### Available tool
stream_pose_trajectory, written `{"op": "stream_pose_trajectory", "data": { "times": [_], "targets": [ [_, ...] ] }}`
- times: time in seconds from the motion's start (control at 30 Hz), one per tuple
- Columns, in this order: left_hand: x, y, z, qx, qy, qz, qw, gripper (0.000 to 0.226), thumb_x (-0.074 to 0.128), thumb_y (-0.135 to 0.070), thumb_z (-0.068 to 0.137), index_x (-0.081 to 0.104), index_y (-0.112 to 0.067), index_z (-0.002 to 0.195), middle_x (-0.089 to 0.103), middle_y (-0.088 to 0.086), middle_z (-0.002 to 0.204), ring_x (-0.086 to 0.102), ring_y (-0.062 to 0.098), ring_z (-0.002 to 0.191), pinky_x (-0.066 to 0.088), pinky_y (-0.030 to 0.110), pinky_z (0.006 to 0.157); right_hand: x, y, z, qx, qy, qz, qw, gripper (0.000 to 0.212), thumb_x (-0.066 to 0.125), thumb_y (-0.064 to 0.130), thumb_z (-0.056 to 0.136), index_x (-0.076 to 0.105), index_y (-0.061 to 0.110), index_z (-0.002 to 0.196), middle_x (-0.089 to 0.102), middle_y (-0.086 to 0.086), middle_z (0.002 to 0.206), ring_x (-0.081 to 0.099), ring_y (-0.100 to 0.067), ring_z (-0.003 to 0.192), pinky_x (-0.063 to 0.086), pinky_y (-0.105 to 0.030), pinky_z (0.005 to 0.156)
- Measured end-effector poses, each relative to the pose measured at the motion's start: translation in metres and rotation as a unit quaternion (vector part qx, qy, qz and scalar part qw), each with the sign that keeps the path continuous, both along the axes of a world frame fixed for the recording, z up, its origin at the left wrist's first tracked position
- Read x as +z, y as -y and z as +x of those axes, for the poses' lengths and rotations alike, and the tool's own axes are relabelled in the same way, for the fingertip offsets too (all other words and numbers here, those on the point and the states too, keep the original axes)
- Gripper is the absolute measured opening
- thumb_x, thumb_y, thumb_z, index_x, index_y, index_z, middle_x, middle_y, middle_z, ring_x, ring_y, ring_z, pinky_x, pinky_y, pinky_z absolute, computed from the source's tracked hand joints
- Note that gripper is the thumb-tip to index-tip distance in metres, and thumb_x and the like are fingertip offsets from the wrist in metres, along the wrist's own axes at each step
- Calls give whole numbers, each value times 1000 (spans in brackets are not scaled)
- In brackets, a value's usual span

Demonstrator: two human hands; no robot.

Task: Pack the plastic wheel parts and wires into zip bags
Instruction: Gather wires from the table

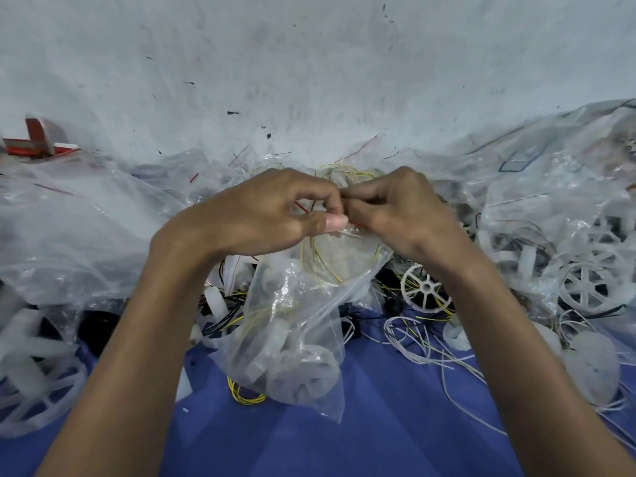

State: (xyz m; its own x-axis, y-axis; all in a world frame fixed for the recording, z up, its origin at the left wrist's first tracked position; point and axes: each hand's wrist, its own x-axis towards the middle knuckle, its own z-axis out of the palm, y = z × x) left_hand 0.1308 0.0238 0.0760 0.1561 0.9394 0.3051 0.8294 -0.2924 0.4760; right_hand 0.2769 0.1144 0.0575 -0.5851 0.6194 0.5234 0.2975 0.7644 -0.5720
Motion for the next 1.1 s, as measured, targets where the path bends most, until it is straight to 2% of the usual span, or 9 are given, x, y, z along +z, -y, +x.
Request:
{"op": "stream_pose_trajectory", "data": {
  "times": [0.1,0.2,0.4,0.47,0.53,0.63,0.83,0.97,1.1],
  "targets": [
    [-1,-1,5,-10,11,5,1000,14,58,-27,90,62,-32,77,69,-2,111,55,1,107,37,3,82,4,0,6,42,109,6,993,34,59,13,87,70,40,69,55,19,42,48,5,40,32,-6,43],
    [-5,-5,12,-15,-1,0,1000,11,58,-28,90,64,-26,82,70,-2,106,59,6,105,41,24,96,5,-4,12,70,216,30,973,55,51,8,90,47,30,40,47,18,37,47,8,41,33,-7,46],
    [2,-1,24,-64,35,30,997,18,62,-24,90,62,-26,72,65,-14,69,60,0,69,47,19,70,10,4,21,198,130,-56,970,34,45,-9,83,64,19,75,58,19,71,56,12,72,43,-11,67],
    [3,1,24,-68,37,46,996,17,60,-34,88,62,-25,73,71,-6,83,66,9,90,50,28,83,7,5,20,195,197,-52,959,32,37,2,88,64,18,94,66,8,98,60,-1,98,49,-20,85],
    [2,1,23,-59,22,69,996,21,53,-38,85,61,-21,79,71,9,93,63,23,102,48,41,89,8,3,21,110,245,28,963,26,40,4,90,66,4,94,68,-12,88,65,-12,81,51,-19,74],
    [2,0,13,-29,22,117,992,23,51,-40,91,55,-23,77,59,10,71,54,19,68,42,29,65,14,2,24,54,117,110,986,34,49,14,93,62,26,64,51,6,50,55,3,44,38,-13,44],
    [-1,-2,-13,26,26,130,991,25,40,-46,89,49,-26,77,42,-8,56,32,8,53,27,19,52,15,-3,33,135,106,-14,985,32,52,43,85,70,18,91,73,-3,77,70,-18,72,57,-42,74],
    [-6,-6,-22,68,34,111,991,27,37,-50,88,47,-29,74,58,-2,68,51,26,69,44,33,71,10,-13,29,112,-52,-15,992,3,67,14,83,70,14,84,70,-5,73,66,-11,64,55,-25,64],
    [-6,-3,-35,95,58,79,991,40,42,-57,89,44,-29,61,46,-16,53,37,-1,51,30,31,58,4,-32,31,8,-61,21,998,5,67,21,84,70,17,86,68,5,76,60,2,62,46,-13,56]
  ]
}}
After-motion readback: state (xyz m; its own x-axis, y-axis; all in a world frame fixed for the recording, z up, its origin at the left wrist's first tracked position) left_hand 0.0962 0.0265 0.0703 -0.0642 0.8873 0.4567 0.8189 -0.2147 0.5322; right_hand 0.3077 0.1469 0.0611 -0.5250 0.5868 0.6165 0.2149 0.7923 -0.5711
